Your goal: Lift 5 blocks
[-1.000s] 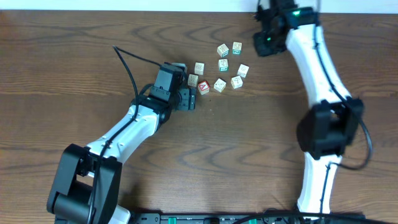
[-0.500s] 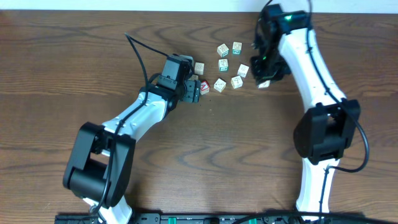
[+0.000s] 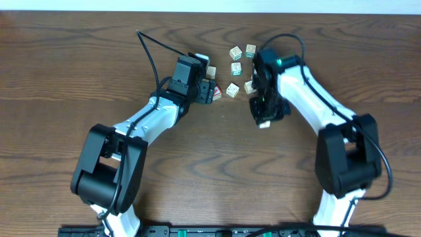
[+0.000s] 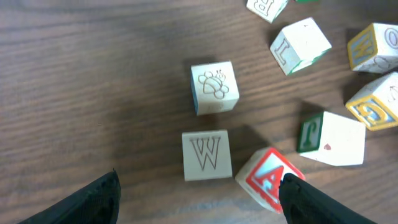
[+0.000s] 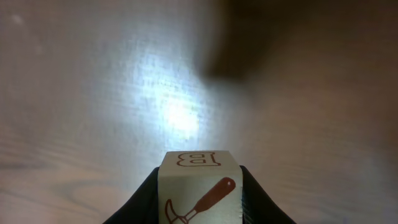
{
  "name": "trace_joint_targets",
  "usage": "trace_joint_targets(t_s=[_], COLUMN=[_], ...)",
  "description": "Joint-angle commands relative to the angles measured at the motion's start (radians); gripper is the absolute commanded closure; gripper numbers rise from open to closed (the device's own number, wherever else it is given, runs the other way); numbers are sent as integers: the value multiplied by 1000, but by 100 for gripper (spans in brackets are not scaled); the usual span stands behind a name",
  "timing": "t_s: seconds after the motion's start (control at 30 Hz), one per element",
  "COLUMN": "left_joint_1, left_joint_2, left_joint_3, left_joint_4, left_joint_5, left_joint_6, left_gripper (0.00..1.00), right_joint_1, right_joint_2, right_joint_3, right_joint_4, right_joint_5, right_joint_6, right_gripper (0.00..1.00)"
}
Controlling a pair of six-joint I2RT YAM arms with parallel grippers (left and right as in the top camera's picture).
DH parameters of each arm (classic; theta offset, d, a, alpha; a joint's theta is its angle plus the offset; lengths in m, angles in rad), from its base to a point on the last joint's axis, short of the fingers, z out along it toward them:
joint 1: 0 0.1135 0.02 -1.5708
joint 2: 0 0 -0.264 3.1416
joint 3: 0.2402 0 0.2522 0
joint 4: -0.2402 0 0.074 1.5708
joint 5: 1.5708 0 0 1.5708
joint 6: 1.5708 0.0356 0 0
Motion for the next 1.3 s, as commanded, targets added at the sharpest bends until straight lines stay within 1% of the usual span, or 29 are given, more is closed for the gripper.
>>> trace_joint_targets(t_s=[0.0,0.2,0.47,0.53,0.63,0.7,1.03,1.07,1.13,1.27], left_joint_1=[-1,-1,3,5,5,5,5,4,3,-3], left_joint_2=[59,145,181,183,182,181,152,146,129,83], left_joint_3=[42,104,131,131,131,131,132,132,132,135], left_joint_4=[4,4,34,30,23,17,-54,-55,-56,-51], left_joint_5=[2,2,-18,-17,-18,-17,-16,-16,-10,24], left_joint_6=[21,21,21,21,21,21,21,21,20,21], left_gripper=[19,23,27,30,40,41,41,40,33,24], right_joint_1=[16,32,66,79,95,102,111,111,111,111], right_joint_2=[-51,-52,-52,-52,-52,-52,-52,-52,-52,-52], right_joint_3=[-83,-151,-271,-309,-342,-357,-443,-454,-475,-517], right_joint_4=[30,66,170,201,226,244,335,345,362,407], right_joint_5=[-21,-21,-21,-31,-40,-40,-47,-48,-48,-48], right_joint_6=[33,33,71,82,90,96,112,113,123,142], right_gripper=[99,99,99,99,99,99,99,99,99,98])
